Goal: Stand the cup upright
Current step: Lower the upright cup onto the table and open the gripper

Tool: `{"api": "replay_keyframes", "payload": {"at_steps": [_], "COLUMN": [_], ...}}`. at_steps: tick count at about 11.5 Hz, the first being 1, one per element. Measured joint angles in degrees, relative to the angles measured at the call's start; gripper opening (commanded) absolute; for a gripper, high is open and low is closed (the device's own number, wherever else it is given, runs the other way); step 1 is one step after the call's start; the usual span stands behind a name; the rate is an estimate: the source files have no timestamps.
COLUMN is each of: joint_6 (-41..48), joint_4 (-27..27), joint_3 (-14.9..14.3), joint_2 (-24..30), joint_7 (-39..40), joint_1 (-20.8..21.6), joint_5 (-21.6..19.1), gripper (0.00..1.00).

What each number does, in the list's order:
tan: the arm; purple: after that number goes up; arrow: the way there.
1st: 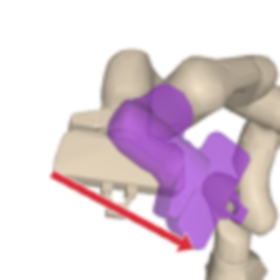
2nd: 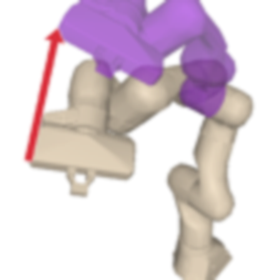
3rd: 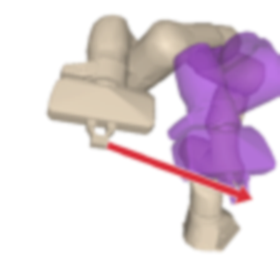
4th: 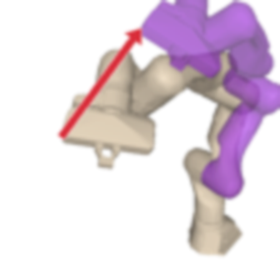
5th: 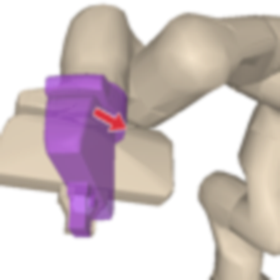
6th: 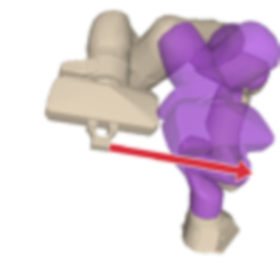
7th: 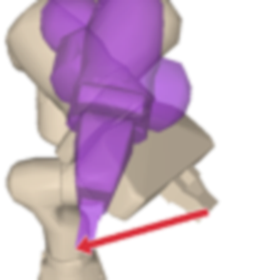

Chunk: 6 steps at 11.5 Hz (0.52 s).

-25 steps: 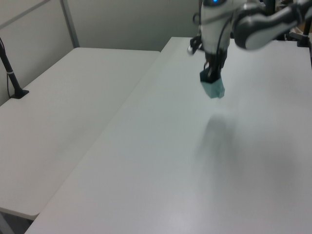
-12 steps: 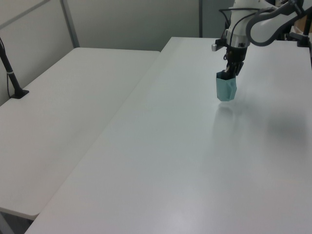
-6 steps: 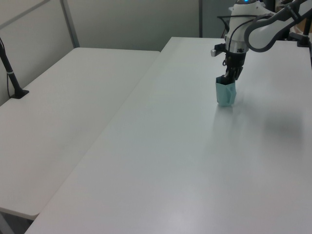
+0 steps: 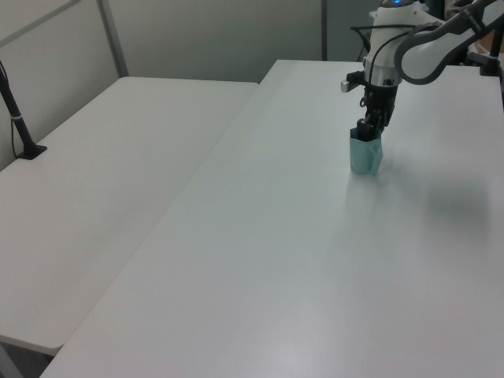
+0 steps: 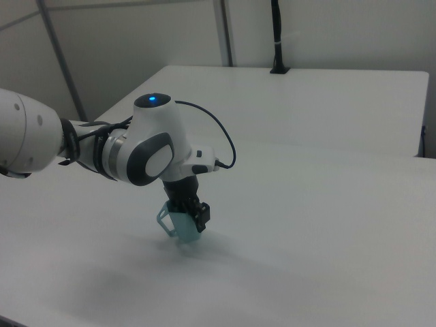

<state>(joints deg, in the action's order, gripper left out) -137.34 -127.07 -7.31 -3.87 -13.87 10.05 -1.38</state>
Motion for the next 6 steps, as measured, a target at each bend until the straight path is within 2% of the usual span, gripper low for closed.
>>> {"api": "replay_keyframes", "payload": {"at_steps": [4,6], "joint_6": [0.3,6.3], "joint_4": [0.7,5.6], "joint_3": [0.0,0.0], "joint_2": [0.4,2.3], "joint_7": [0.0,0.0], "joint_1": [0.0,0.0], "joint_5": [0.0,0.0], "gripper": [1.00,1.00]}}
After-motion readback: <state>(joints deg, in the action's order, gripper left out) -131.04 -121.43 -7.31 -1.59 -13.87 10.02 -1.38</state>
